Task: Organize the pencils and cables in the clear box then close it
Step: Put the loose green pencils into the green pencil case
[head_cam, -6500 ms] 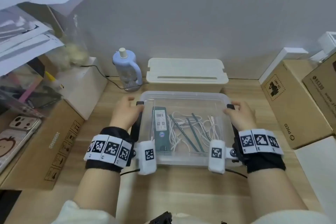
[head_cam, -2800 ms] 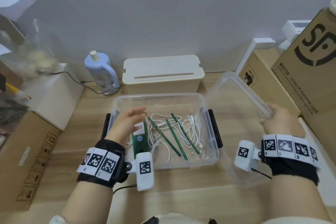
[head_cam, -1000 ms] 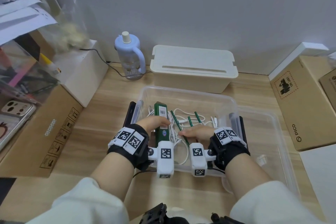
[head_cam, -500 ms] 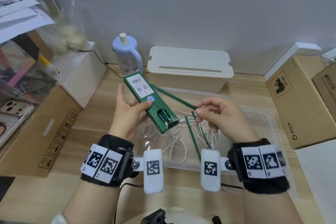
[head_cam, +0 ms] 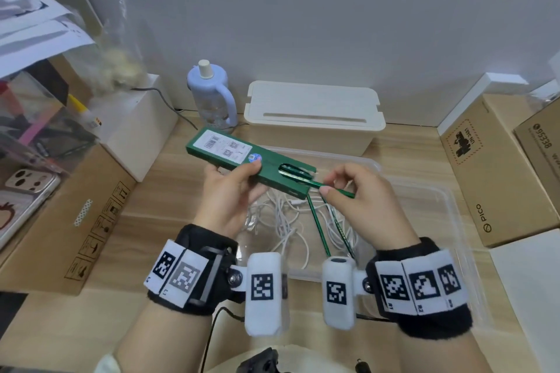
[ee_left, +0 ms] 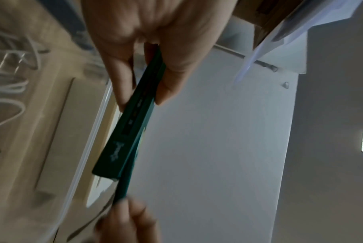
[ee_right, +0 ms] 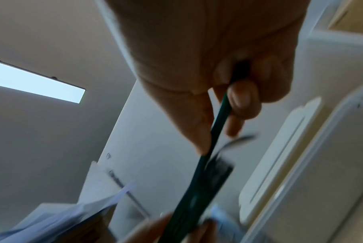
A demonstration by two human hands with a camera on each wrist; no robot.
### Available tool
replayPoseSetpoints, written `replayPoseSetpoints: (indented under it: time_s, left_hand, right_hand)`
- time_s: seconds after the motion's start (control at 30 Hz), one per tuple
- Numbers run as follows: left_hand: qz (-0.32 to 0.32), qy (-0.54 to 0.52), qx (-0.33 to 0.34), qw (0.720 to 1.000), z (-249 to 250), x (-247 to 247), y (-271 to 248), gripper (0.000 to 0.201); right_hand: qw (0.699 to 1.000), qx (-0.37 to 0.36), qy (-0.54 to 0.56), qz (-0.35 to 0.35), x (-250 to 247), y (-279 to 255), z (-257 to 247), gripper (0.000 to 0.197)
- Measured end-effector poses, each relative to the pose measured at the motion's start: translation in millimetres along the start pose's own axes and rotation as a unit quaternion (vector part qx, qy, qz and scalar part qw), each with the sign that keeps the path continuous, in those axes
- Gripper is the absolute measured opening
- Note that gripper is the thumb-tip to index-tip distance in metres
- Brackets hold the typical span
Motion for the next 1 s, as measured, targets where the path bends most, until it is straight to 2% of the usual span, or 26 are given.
replayPoseSetpoints:
  time_s: [0.07,0.17,0.23,0.37,0.47,0.53,0.63,0.7,0.77,0.87,0.97,1.0]
  left_hand:
    - [-0.011,0.000,-0.029,1.000,-14,9,-7,0.050]
    - [-0.014,0.005,-0.030,0.999,-22,12,-10,0.052]
    - [0.009,-0.014,-0.024,1.000,-20,8,-7,0.044]
    - [0.057,-0.075,-0.071,0.993,-20,-5,0,0.012]
    - [0.053,-0.131,-0.133,0.981,-28,-4,-1,0.009]
    - [0.049,-0.132,-0.138,0.980,-29,-4,-2,0.011]
    - [0.043,-0.092,-0.106,0.989,-25,-4,0,0.010]
    - [0.042,-0.051,-0.077,0.995,-22,-6,2,0.010]
    - [0.042,-0.030,-0.054,0.997,-19,-8,5,0.017]
    - [0.041,-0.009,-0.027,0.999,-15,-11,9,0.033]
    - [0.044,0.004,-0.023,0.999,-14,-16,12,0.035]
    - [0.044,0.002,-0.024,0.999,-14,-16,13,0.034]
  right_hand:
    - [1.000,-0.002,0.012,-0.014,15,0,-4,0.026]
    - [1.000,-0.012,0.014,-0.006,25,-3,-5,0.040]
    - [0.998,-0.027,0.050,0.016,17,-5,-3,0.043]
    - [0.996,-0.031,0.090,0.000,10,-5,2,0.038]
    - [0.994,0.000,0.106,0.000,10,5,14,0.038]
    - [0.991,0.048,0.128,0.001,12,20,29,0.034]
    - [0.984,0.164,0.034,-0.064,35,46,67,0.021]
    - [0.961,0.228,-0.055,-0.148,61,58,88,0.023]
    - [0.932,0.266,-0.147,-0.199,81,66,105,0.022]
    - [0.912,0.265,-0.233,-0.212,106,93,135,0.033]
    - [0.879,0.225,-0.306,-0.289,141,121,189,0.066]
    - [0.871,0.261,-0.292,-0.296,142,120,189,0.063]
Point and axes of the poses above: each hand's wrist, its own y-axis towards the middle knuckle, its own x-axis out of the palm, z = x × y, the point moved 9 cm from there along y, towards the middle knuckle, and after that the axes turned 13 degrees about x, right-handed, at the moved point
